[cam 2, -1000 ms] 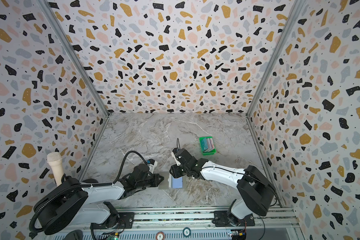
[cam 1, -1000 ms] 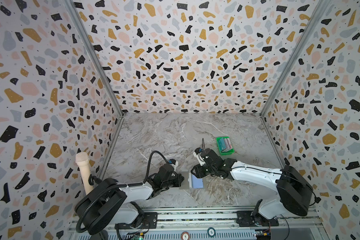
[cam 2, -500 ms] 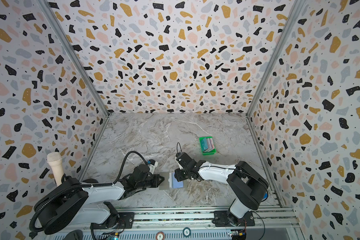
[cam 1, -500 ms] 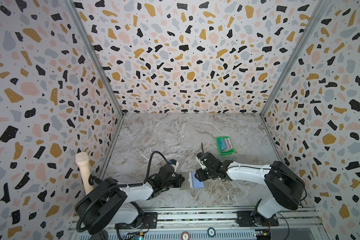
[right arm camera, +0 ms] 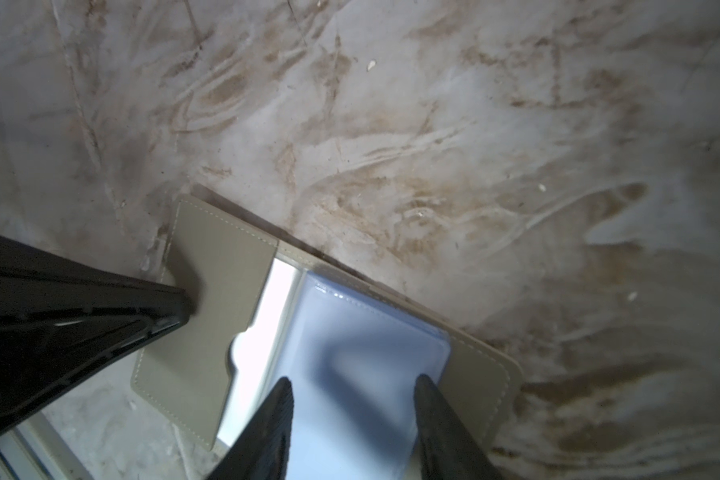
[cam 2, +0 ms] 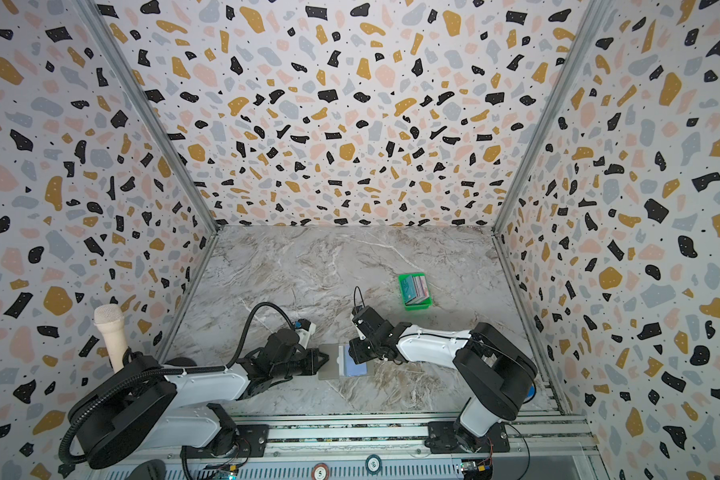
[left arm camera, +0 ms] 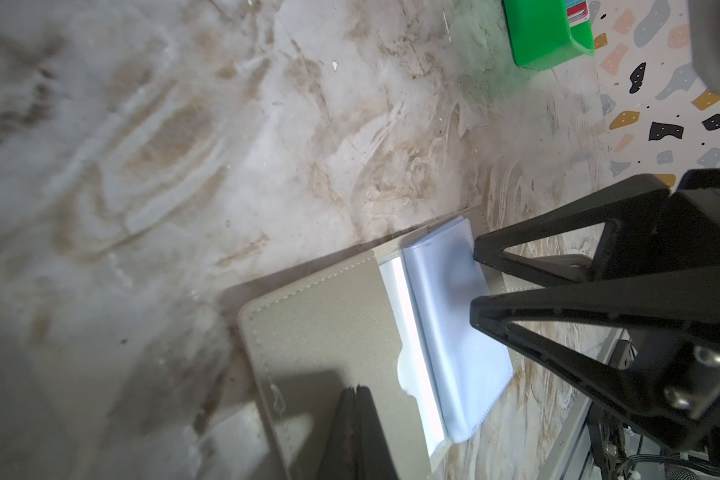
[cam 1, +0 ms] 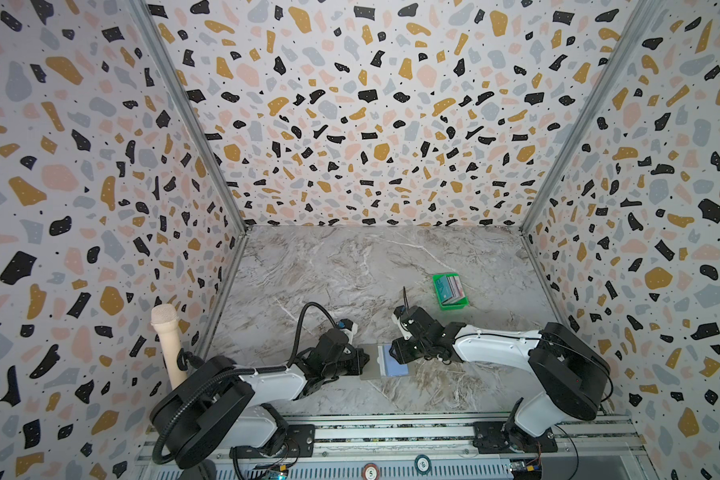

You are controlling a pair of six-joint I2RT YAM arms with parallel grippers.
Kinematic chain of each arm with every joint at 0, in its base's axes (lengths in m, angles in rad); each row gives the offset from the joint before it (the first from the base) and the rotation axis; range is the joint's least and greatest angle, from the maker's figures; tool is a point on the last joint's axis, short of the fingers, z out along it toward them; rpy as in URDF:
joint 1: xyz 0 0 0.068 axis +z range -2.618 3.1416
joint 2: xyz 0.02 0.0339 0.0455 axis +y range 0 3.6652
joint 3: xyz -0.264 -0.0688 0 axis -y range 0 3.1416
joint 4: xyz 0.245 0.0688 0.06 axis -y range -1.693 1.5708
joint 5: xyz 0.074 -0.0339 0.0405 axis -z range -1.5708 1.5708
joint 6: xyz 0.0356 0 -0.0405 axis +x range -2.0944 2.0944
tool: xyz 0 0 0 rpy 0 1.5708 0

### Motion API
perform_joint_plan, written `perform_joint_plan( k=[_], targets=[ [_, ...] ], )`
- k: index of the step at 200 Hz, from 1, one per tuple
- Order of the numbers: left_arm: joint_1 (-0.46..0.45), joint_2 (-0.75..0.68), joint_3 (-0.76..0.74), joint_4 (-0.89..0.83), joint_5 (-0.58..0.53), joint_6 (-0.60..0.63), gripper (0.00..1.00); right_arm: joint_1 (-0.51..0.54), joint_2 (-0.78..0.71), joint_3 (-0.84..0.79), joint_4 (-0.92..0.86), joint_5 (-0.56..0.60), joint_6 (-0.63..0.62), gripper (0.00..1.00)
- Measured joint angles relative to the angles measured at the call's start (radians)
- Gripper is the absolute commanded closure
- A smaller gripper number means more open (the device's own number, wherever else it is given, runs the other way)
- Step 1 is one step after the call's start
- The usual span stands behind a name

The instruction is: Put the credit cards into the card holder

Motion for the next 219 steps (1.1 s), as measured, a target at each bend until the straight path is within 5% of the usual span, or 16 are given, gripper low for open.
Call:
perform_joint_plan(
  k=[133, 147, 168, 219],
  targets=[
    [-0.002, 0.093, -0.013, 0.151, 0.032, -0.042, 1.00, 0.055, 0.027, -0.024, 0.135, -0.124, 0.080, 0.53],
    [-0.002, 0.080, -0.022, 0.153, 0.039, -0.049, 1.00, 0.055, 0.027, -0.024, 0.135, -0.126, 0.084, 0.54],
    [-0.007, 0.034, -0.040, 0.143, 0.052, -0.056, 0.86, 0.055, 0.027, -0.026, 0.137, -0.129, 0.089, 0.55],
    [-0.006, -0.043, -0.013, 0.113, 0.052, -0.057, 0.89, 0.055, 0.027, -0.040, 0.159, -0.132, 0.092, 0.58]
  ],
)
